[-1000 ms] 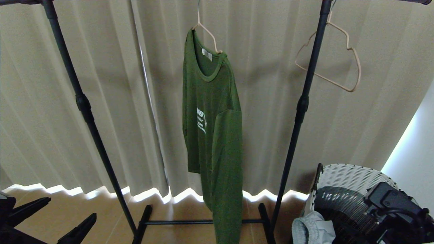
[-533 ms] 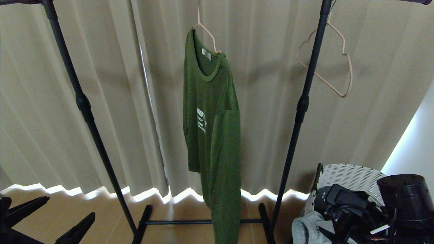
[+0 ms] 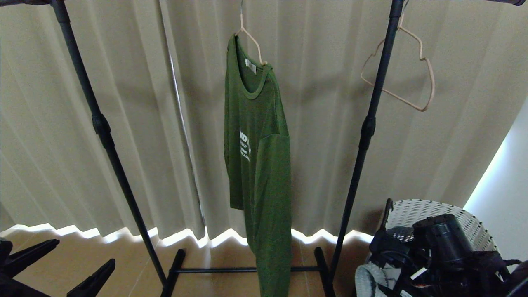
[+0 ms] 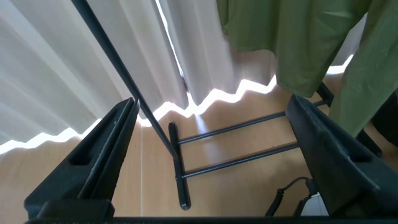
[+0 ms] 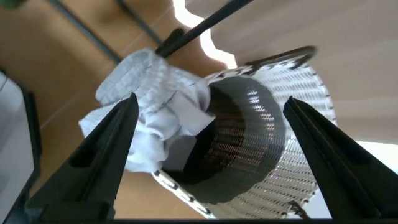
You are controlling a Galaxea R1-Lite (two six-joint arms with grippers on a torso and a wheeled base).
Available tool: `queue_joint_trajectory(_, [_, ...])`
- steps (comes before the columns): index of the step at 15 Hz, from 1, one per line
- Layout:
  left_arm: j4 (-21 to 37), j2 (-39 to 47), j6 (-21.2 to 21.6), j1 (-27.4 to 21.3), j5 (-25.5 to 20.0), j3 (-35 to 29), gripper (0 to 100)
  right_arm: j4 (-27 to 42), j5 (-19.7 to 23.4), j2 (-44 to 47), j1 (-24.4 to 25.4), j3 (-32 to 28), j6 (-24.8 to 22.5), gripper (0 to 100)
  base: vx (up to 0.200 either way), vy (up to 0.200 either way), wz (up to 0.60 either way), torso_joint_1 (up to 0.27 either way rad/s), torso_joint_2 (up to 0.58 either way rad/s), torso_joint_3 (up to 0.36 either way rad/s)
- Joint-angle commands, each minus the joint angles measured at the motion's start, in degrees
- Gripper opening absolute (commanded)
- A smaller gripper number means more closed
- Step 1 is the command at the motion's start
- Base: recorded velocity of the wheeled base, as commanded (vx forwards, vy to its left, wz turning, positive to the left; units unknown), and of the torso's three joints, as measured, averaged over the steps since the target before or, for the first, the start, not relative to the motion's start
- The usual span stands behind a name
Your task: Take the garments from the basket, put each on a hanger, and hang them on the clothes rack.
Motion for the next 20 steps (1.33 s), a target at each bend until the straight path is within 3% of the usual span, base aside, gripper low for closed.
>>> queue_joint_trajectory(1, [-0.03,-0.17,0.00,-0.01,0.03,0.00,100,-0.12,-0.07,4.20,1.26,-3.05,0.08,100,0.000,0.000,0.00,0.000,0.00,0.000])
queue_joint_trajectory(4, [-0.03,-0.79,0.00,-0.01,0.03,0.00,100,0.06,-1.48,7.89,3.89,-6.21,1.75,100,0.000,0.000,0.00,0.000,0.00,0.000])
queue_joint_trajectory(10, [-0.03,-0.79,0.00,-0.01,0.03,0.17,100,-0.03,-10.27,15.89,2.66,-9.37,2.45,100,0.000,0.000,0.00,0.000,0.00,0.000])
queue_joint_trajectory(14, [-0.03,-0.79,0.00,-0.01,0.03,0.17,100,-0.03,-11.59,17.20,1.26,-10.08,2.63,100,0.000,0.000,0.00,0.000,0.00,0.000])
queue_joint_trajectory(15, [-0.03,-0.70,0.00,-0.01,0.03,0.17,100,-0.12,-11.59,17.20,1.17,-9.99,2.63,0,0.000,0.000,0.00,0.000,0.00,0.000])
queue_joint_trajectory(19, [-0.03,-0.79,0.00,-0.01,0.03,0.26,100,-0.12,-12.55,16.41,1.17,-9.46,3.15,0,0.000,0.000,0.00,0.000,0.00,0.000])
queue_joint_trajectory(20, [-0.03,-0.79,0.00,-0.01,0.03,0.26,100,-0.21,-13.08,14.57,1.26,-8.32,5.17,0,0.000,0.000,0.00,0.000,0.00,0.000])
